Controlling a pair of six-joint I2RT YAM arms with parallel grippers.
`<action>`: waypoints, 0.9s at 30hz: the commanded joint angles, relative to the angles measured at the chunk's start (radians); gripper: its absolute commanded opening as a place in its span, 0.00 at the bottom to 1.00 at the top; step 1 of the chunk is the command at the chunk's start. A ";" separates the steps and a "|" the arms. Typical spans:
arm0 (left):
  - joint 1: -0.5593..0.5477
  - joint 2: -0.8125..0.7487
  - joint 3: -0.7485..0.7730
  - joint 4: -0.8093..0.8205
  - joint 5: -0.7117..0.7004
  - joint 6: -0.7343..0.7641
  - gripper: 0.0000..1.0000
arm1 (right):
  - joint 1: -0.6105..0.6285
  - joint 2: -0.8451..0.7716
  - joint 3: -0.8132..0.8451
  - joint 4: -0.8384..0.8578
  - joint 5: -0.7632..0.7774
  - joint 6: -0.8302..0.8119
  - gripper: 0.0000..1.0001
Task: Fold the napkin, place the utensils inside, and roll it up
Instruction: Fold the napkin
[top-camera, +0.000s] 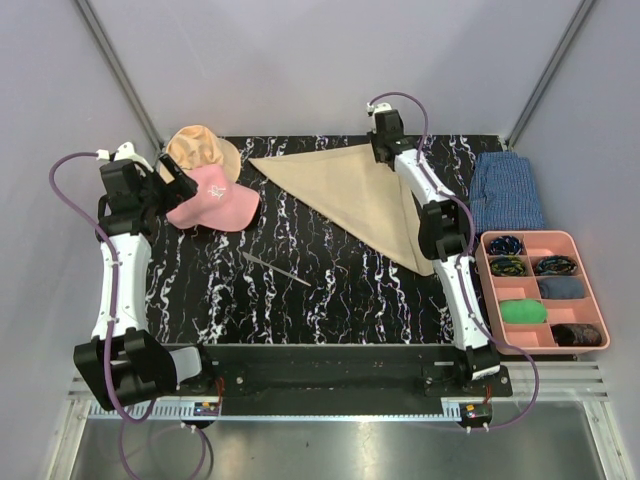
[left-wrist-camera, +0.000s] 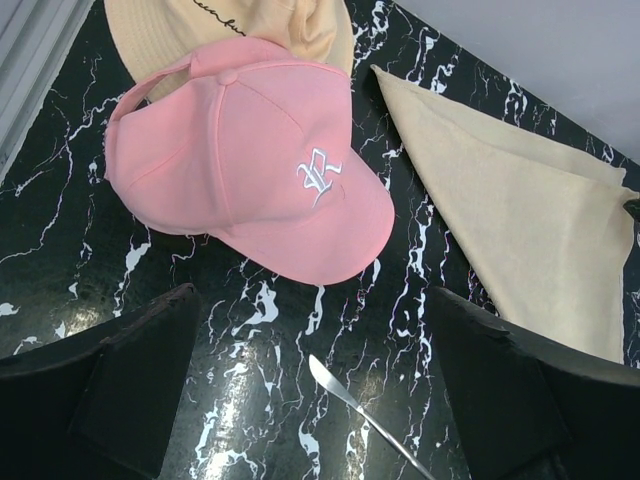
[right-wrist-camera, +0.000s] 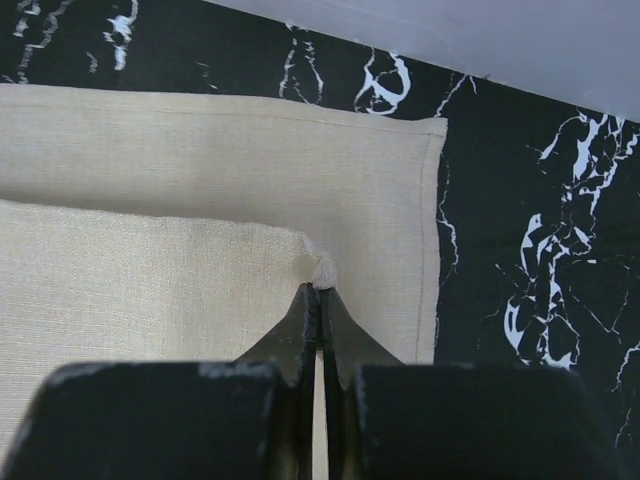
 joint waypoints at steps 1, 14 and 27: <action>0.005 0.007 -0.001 0.047 0.039 -0.005 0.99 | -0.022 0.047 0.089 0.003 0.025 -0.038 0.00; 0.005 0.020 -0.003 0.049 0.060 -0.014 0.99 | -0.042 0.130 0.196 0.031 0.035 -0.067 0.00; 0.007 0.043 -0.003 0.049 0.077 -0.016 0.99 | -0.056 0.153 0.224 0.176 0.059 -0.139 0.00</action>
